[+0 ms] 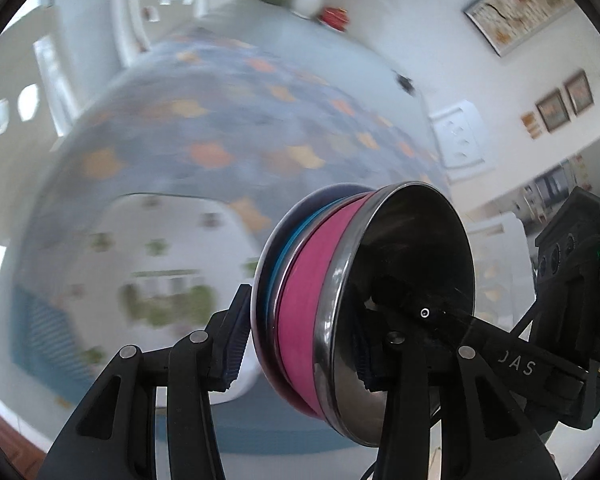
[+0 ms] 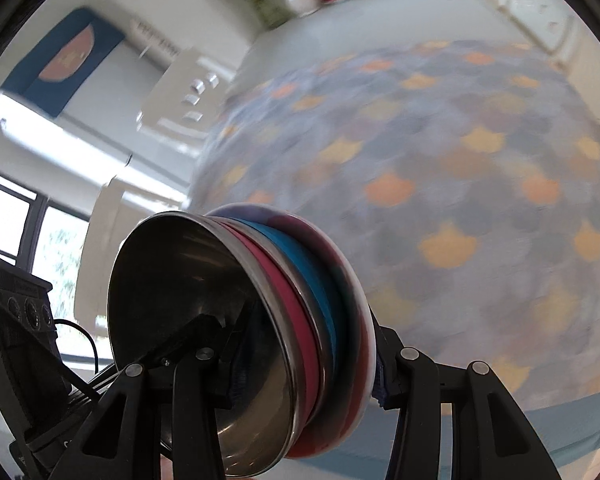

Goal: Organize plates and bowls
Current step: 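Lift the bowl stack with both grippers and lower it onto the plate stack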

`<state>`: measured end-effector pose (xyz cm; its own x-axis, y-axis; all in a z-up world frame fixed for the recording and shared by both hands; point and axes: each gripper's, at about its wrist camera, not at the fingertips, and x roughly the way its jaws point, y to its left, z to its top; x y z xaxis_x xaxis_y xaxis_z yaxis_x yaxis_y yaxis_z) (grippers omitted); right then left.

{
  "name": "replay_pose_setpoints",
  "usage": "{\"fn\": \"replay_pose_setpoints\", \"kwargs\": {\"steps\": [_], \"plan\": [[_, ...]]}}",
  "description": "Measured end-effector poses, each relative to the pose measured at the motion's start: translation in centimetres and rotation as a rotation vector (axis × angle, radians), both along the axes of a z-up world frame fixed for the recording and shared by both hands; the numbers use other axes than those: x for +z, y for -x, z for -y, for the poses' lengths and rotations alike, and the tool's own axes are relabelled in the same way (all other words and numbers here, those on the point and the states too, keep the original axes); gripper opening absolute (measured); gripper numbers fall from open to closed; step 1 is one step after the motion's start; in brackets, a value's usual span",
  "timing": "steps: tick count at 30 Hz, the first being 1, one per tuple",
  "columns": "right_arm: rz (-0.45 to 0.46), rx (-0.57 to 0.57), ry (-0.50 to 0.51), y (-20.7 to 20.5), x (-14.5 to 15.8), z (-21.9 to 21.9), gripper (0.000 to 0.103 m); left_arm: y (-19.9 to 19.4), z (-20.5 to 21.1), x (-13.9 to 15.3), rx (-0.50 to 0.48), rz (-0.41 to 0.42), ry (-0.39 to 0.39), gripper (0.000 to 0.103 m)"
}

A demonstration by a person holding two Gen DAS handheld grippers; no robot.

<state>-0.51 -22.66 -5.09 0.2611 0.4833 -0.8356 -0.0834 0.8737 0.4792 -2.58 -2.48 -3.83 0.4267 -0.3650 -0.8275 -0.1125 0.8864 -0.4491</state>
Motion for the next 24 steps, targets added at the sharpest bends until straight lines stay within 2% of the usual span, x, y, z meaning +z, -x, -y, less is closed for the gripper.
{"fn": "replay_pose_setpoints", "kwargs": {"steps": [3,9,19,24], "plan": [[-0.026,0.039,0.001,0.3,-0.6,-3.5,0.046,1.2,-3.4,-0.6,0.034,-0.019,-0.005,0.040],[-0.089,0.087,0.031,0.6,-3.1,-8.6,0.047,1.9,-7.1,-2.5,0.045,-0.071,-0.015,0.040],[-0.166,0.047,0.081,1.0,-6.5,-10.9,0.047,2.0,-9.2,-5.9,-0.001,-0.152,0.004,0.040],[-0.174,0.035,0.092,0.3,-6.9,-11.3,0.047,1.7,-9.6,-6.2,-0.023,-0.149,0.015,0.040]]}}
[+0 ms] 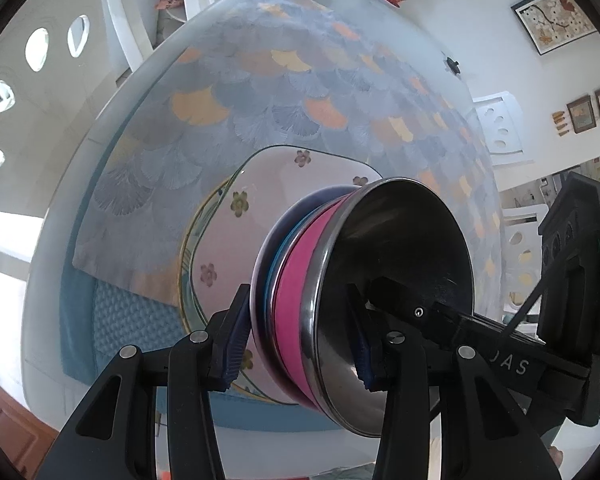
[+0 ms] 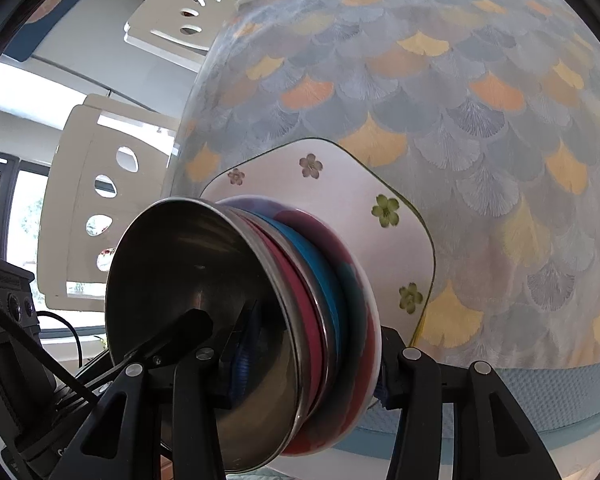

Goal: Organize plates and bowls
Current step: 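Lift the bowl stack with both grippers and lower it onto the plate stack, then open both grippers and pull them back from the stacks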

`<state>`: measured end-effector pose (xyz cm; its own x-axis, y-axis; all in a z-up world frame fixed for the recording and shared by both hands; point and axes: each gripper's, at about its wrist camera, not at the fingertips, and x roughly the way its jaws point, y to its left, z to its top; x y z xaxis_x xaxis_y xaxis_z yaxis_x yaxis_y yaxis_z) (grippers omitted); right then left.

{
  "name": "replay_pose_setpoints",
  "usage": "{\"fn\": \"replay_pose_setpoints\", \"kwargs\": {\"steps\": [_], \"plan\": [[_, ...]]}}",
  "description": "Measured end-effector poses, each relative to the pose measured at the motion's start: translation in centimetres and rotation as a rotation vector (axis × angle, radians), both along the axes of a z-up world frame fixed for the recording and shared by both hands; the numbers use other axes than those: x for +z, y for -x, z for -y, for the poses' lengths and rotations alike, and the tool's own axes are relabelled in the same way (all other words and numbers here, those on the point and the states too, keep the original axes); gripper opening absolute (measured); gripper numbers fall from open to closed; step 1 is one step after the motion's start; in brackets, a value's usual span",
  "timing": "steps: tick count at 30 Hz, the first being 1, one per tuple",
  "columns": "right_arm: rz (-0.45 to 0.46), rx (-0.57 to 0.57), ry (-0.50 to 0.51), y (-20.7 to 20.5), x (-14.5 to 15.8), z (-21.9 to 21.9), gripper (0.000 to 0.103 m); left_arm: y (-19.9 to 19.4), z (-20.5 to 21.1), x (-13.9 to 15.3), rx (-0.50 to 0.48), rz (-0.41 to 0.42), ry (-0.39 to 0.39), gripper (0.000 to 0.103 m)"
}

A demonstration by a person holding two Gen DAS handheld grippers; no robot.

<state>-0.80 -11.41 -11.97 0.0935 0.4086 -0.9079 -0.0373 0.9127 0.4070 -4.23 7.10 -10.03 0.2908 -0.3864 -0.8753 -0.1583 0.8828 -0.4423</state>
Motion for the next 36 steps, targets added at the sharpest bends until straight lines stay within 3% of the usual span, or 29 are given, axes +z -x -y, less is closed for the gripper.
{"fn": "replay_pose_setpoints", "kwargs": {"steps": [7,13,17,21,26,28,32,34,36], "plan": [[-0.006,-0.047,-0.029,-0.3,0.3,0.8,0.047,-0.1,-0.2,0.5,-0.022,0.022,0.015,0.040],[0.043,-0.073,-0.059,-0.1,1.9,2.1,0.047,0.2,-0.6,1.7,-0.018,0.064,-0.005,0.040],[0.178,-0.080,-0.082,0.5,5.0,3.4,0.047,1.3,-1.5,4.2,0.047,0.169,-0.105,0.040],[0.331,-0.058,-0.044,2.0,8.8,5.2,0.049,1.9,-1.5,7.6,0.086,0.286,-0.130,0.040],[0.501,-0.043,0.046,4.6,13.4,7.5,0.056,2.2,3.5,13.6,0.013,0.475,-0.284,0.040],[0.588,-0.050,0.101,5.5,15.5,8.8,0.057,2.4,5.9,15.7,-0.008,0.548,-0.331,0.046],[0.688,-0.071,0.258,6.2,19.1,10.9,0.061,2.7,11.0,20.1,-0.019,0.676,-0.343,0.080],[0.692,-0.104,0.382,5.9,20.2,12.5,0.077,2.8,13.7,21.3,-0.041,0.708,-0.353,0.085],[0.683,-0.133,0.412,5.8,20.5,14.3,0.077,2.3,16.7,21.6,-0.070,0.701,-0.383,0.085]]}}
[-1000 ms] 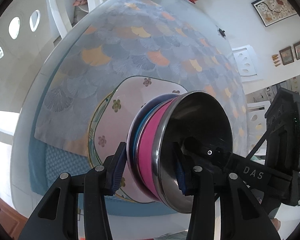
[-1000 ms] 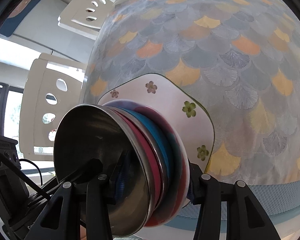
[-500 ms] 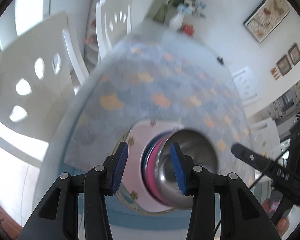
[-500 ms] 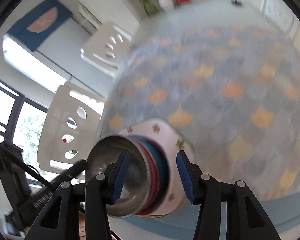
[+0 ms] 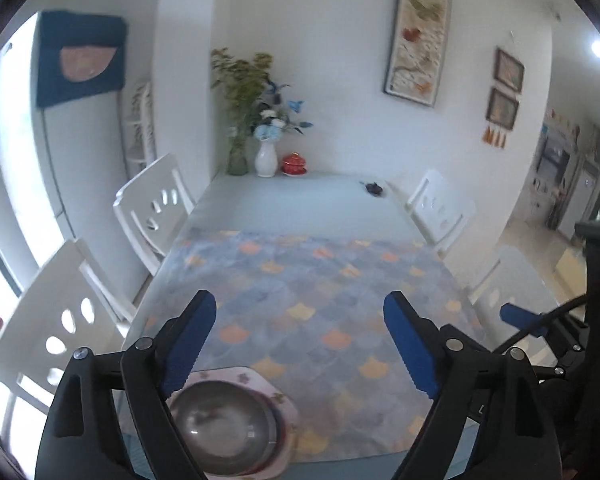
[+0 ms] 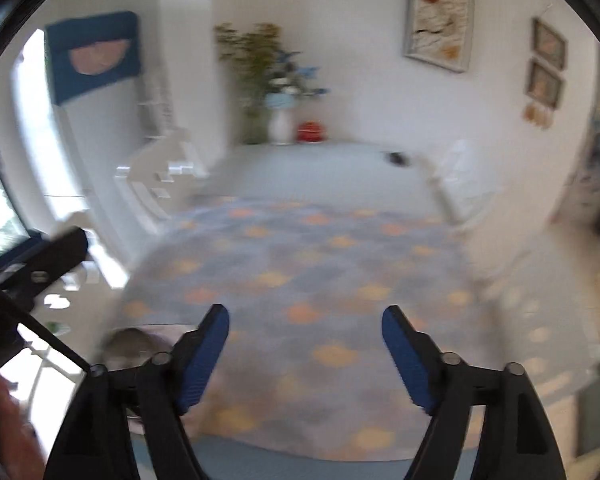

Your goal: Organize plates and bowls

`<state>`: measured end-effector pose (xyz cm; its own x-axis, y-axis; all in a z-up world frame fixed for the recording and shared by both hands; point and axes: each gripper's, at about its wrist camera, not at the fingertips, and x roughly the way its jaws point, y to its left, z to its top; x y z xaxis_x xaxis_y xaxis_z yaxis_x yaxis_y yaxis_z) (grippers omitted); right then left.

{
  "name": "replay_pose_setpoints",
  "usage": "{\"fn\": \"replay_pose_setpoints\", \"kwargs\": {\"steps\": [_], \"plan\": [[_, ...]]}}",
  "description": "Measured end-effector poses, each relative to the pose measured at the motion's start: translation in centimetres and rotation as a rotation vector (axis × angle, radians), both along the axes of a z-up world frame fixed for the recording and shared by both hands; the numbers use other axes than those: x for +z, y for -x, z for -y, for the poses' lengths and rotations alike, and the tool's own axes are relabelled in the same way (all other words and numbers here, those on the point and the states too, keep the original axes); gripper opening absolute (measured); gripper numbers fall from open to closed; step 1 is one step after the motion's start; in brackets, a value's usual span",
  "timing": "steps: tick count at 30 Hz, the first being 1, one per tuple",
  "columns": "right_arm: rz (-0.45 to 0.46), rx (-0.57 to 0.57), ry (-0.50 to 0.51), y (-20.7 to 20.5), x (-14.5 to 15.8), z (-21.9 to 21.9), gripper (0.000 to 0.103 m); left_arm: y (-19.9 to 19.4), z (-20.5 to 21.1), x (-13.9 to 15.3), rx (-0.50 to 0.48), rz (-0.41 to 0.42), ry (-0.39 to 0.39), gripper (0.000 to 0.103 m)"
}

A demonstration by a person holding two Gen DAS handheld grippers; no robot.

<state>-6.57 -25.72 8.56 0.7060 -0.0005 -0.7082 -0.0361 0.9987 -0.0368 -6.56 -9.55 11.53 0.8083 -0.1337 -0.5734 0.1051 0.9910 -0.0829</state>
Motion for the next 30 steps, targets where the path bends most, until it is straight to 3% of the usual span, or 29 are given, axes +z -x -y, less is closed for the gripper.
{"fn": "replay_pose_setpoints", "kwargs": {"steps": [3,7,11,14,20,30], "plan": [[0.001,-0.036,-0.060,0.1,0.4,3.7,0.077,-0.5,3.5,-0.3,-0.018,-0.021,-0.027,0.085],[0.029,-0.059,-0.027,0.4,0.9,6.3,0.077,-0.4,6.6,-0.4,0.002,-0.015,-0.052,0.086],[-0.011,-0.065,-0.058,-0.2,-0.1,8.3,0.077,-0.7,8.7,-1.3,0.031,-0.032,-0.087,0.100],[-0.074,-0.054,-0.113,-1.0,-2.0,9.6,0.077,-1.1,9.7,-2.6,0.060,-0.073,-0.105,0.100],[-0.131,-0.038,-0.099,-2.2,-4.1,11.2,0.077,-2.4,11.0,-4.7,0.086,-0.173,-0.089,0.100],[-0.142,-0.014,-0.106,-3.0,-4.6,12.5,0.077,-2.9,11.9,-5.2,0.109,-0.202,-0.090,0.100]]}}
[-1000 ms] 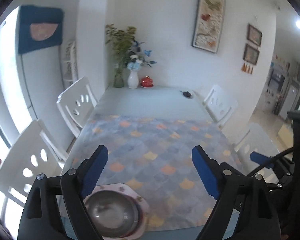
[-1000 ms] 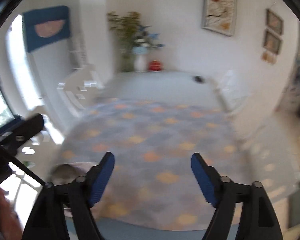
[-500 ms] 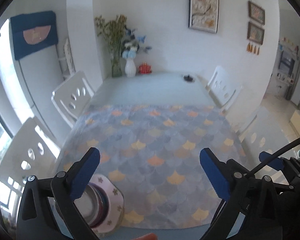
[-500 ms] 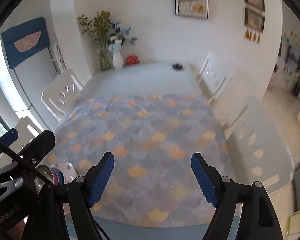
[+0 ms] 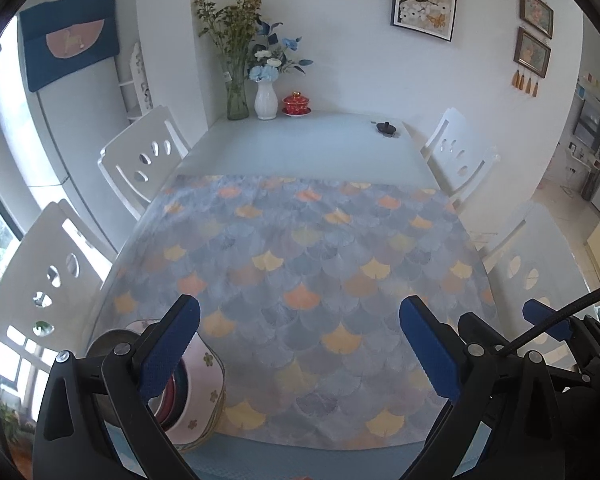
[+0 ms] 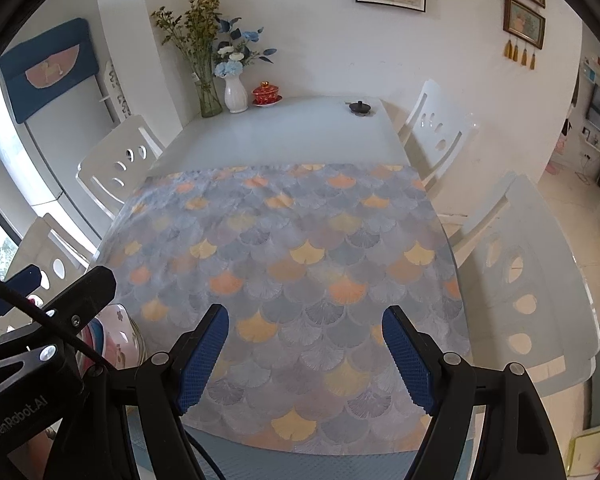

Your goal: Organize plates and bowls

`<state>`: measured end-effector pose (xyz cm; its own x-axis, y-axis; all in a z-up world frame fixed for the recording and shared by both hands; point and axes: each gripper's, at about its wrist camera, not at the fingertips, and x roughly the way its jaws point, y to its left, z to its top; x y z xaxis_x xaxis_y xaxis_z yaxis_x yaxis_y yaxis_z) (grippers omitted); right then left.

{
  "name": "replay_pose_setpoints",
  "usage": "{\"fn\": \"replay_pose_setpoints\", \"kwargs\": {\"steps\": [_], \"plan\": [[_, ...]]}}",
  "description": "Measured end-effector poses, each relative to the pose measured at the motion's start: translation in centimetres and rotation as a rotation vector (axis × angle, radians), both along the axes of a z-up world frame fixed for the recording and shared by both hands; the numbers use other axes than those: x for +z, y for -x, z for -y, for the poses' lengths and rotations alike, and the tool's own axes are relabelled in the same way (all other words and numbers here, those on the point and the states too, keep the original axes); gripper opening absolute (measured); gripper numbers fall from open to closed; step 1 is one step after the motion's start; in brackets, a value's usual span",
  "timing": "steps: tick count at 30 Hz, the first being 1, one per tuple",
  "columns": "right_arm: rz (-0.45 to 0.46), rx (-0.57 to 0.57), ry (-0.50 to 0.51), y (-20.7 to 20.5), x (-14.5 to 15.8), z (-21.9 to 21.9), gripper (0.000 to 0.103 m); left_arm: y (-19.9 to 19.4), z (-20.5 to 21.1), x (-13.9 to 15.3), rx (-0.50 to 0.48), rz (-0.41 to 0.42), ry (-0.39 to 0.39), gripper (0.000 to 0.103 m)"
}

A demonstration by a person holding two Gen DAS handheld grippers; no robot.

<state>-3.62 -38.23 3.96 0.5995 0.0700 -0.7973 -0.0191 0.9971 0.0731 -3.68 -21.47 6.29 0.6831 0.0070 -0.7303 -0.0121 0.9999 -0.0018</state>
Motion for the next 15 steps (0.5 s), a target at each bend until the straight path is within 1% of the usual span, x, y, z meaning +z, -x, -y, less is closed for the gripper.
{"fn": "replay_pose_setpoints", "kwargs": {"steps": [6,15], "plan": [[-0.047,0.002,-0.033,-0.4,-1.0,0.6,0.077,-0.3,0.3,-0.6,0.005,-0.031,0.007,0.100],[-0.053,-0.007,-0.022,-0.1,-1.0,1.3,0.077,-0.4,0.9,-0.8,-0.006,-0.037,0.016,0.100]]}}
